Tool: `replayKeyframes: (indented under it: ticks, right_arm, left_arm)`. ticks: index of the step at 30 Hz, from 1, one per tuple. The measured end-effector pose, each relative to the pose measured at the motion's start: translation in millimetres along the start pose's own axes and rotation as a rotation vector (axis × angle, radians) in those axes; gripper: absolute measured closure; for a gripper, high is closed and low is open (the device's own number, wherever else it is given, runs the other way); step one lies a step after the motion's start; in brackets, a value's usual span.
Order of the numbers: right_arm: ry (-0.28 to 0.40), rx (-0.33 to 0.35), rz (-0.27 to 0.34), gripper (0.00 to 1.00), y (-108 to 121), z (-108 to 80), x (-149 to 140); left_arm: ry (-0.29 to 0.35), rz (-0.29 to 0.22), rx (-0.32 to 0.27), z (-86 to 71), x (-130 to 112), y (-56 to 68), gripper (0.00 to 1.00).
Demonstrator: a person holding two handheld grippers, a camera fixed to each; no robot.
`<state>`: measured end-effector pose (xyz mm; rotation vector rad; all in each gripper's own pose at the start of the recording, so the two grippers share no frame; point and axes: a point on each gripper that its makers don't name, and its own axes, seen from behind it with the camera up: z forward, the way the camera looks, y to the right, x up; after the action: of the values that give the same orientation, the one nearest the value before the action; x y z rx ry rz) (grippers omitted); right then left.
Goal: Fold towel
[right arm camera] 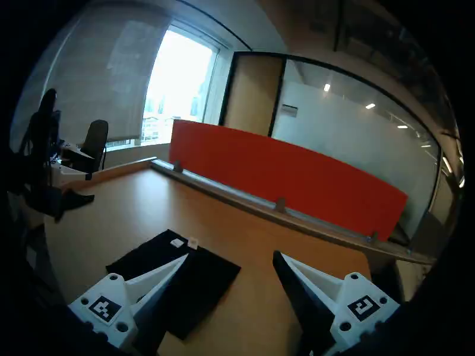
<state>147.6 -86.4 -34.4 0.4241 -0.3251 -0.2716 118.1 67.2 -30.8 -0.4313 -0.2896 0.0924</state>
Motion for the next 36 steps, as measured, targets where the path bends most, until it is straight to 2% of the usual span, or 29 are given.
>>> replayKeyframes:
  ticks: [9,36]
  right_arm:
    - [-0.033,0.033,-0.02,0.0,-10.3,3.9,-19.6]
    - [-0.159,0.114,-0.036,0.0,-50.1,29.5,-109.4]
  left_arm:
    - [-0.013,0.023,-0.042,5.6,-20.6,17.4,0.0]
    - [-0.133,0.03,-0.119,31.2,-112.5,49.2,0.0]
